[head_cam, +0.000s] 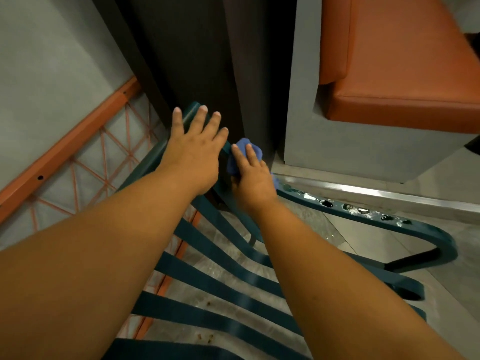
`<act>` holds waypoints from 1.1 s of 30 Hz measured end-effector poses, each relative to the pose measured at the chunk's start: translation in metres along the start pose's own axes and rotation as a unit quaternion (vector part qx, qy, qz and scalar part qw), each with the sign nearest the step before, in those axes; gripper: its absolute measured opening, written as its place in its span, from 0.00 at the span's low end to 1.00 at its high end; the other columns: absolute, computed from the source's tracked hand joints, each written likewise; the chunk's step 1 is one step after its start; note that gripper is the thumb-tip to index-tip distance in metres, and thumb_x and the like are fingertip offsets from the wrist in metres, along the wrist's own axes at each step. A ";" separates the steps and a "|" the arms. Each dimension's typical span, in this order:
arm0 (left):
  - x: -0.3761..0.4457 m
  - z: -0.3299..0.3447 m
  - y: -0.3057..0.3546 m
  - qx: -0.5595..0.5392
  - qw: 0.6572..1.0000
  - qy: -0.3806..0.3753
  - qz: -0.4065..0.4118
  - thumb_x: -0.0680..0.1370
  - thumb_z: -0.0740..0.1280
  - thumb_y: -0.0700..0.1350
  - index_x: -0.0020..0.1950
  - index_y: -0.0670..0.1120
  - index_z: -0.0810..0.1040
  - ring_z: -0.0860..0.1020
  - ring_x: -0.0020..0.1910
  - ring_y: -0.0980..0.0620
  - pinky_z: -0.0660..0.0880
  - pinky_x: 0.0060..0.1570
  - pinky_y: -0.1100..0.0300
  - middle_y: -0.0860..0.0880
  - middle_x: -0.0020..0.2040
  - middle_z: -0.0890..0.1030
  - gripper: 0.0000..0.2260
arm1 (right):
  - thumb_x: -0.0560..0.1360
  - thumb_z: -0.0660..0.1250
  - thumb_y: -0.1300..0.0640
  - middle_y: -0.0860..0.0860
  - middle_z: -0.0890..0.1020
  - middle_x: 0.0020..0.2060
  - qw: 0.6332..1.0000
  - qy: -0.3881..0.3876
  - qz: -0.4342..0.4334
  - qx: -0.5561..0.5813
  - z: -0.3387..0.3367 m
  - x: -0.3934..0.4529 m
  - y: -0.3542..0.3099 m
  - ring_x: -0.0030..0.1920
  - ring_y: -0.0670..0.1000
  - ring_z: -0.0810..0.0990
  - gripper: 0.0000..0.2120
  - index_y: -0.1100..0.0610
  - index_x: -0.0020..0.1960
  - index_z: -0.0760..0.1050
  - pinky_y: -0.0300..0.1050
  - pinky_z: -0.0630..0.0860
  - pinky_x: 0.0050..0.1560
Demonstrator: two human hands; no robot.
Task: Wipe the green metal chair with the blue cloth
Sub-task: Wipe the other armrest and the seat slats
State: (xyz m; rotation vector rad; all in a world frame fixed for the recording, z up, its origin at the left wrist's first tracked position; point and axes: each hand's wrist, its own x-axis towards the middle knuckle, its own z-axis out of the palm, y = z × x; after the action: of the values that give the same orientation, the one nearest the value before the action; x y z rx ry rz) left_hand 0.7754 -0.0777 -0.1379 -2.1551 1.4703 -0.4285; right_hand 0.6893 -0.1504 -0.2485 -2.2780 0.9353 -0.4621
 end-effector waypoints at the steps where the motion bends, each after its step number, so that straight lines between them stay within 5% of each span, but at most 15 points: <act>1: 0.006 -0.001 0.005 0.019 0.999 -0.019 0.019 0.80 0.54 0.49 0.78 0.50 0.45 0.38 0.76 0.42 0.39 0.70 0.33 0.46 0.79 0.41 0.29 | 0.78 0.64 0.56 0.52 0.50 0.78 0.999 -0.026 0.010 -0.033 0.001 0.000 0.002 0.74 0.61 0.57 0.36 0.43 0.78 0.47 0.62 0.61 0.71; 5: 0.017 -0.004 0.022 0.066 0.991 -0.104 0.045 0.79 0.56 0.45 0.78 0.52 0.46 0.37 0.76 0.42 0.34 0.66 0.31 0.48 0.79 0.43 0.30 | 0.74 0.67 0.61 0.55 0.62 0.73 0.991 -0.025 0.098 -0.093 -0.012 0.006 0.010 0.68 0.61 0.65 0.39 0.48 0.78 0.51 0.60 0.70 0.63; 12: 0.011 0.001 0.036 0.099 0.984 -0.141 0.034 0.80 0.55 0.45 0.79 0.49 0.43 0.36 0.76 0.42 0.32 0.65 0.31 0.47 0.79 0.40 0.31 | 0.77 0.62 0.64 0.50 0.44 0.79 0.991 -0.039 0.038 -0.119 -0.003 -0.027 0.039 0.78 0.58 0.49 0.41 0.49 0.79 0.40 0.53 0.48 0.75; 19: 0.009 0.004 0.039 0.102 0.983 -0.150 0.030 0.80 0.53 0.44 0.78 0.47 0.40 0.36 0.76 0.42 0.32 0.65 0.30 0.47 0.78 0.38 0.30 | 0.77 0.63 0.59 0.57 0.52 0.78 0.960 -0.064 0.233 -0.142 -0.021 -0.020 0.056 0.76 0.63 0.51 0.36 0.56 0.78 0.47 0.62 0.48 0.74; 25: 0.009 0.004 0.043 0.104 0.983 -0.149 0.018 0.79 0.54 0.44 0.78 0.47 0.40 0.36 0.76 0.42 0.32 0.66 0.30 0.47 0.78 0.39 0.31 | 0.76 0.61 0.66 0.49 0.39 0.78 0.993 -0.033 0.035 -0.111 -0.008 -0.048 0.062 0.77 0.57 0.39 0.42 0.48 0.78 0.37 0.52 0.35 0.73; 27: 0.009 0.005 0.042 0.098 0.984 -0.145 0.020 0.79 0.54 0.43 0.78 0.47 0.40 0.36 0.76 0.42 0.32 0.65 0.30 0.47 0.78 0.39 0.31 | 0.78 0.59 0.65 0.47 0.39 0.78 0.990 -0.016 0.039 -0.133 -0.012 -0.069 0.083 0.77 0.56 0.37 0.40 0.46 0.78 0.37 0.51 0.32 0.71; 33: 0.010 0.007 0.043 0.096 0.985 -0.143 0.023 0.80 0.53 0.43 0.78 0.47 0.41 0.36 0.76 0.42 0.32 0.65 0.30 0.47 0.79 0.39 0.30 | 0.75 0.64 0.60 0.56 0.53 0.78 0.969 -0.037 0.215 -0.120 -0.024 -0.028 0.065 0.77 0.60 0.53 0.37 0.54 0.78 0.49 0.60 0.48 0.75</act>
State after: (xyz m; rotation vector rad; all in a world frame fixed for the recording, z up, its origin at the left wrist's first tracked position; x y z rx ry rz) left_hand 0.7499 -0.0983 -0.1681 -1.9351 1.2626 -0.2217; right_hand 0.6250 -0.1759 -0.2764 -2.1894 1.4651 -0.0765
